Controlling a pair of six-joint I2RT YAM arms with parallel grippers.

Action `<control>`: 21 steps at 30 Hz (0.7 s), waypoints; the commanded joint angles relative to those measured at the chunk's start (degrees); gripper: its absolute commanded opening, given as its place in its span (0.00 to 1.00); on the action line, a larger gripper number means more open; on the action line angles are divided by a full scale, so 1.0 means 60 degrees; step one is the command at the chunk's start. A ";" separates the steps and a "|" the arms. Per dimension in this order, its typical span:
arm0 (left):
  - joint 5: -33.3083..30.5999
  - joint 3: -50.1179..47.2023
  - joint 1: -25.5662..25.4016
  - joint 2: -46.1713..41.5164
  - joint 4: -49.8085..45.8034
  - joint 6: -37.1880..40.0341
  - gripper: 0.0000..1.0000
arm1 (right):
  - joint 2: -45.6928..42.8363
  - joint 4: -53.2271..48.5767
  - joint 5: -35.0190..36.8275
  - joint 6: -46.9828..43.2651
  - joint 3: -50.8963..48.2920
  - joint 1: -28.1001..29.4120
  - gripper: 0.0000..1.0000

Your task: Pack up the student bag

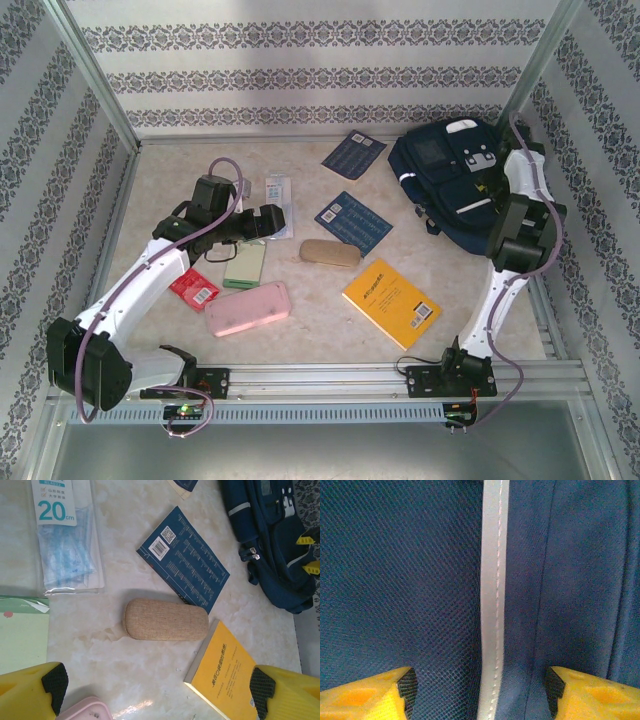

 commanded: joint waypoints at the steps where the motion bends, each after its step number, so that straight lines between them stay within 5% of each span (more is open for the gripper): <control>1: -0.0236 0.0104 0.0018 -0.0015 0.0025 0.0229 0.95 | 0.0297 -0.0402 -0.0098 -0.0193 0.0179 0.0182 0.69; 5: -0.0275 0.0131 0.0014 -0.0006 0.0011 0.0242 0.94 | 0.0595 -0.0410 -0.0085 -0.0428 0.0345 0.0451 0.59; 16: -0.0308 0.0131 0.0017 -0.0057 -0.0018 0.0196 0.93 | -0.1008 0.0764 -0.0590 -0.0121 -0.2055 0.0359 0.01; 21: -0.0577 0.0057 0.0020 -0.0247 -0.0061 0.0213 0.92 | -0.1721 0.0883 -0.0973 0.0121 -0.2361 0.0278 0.00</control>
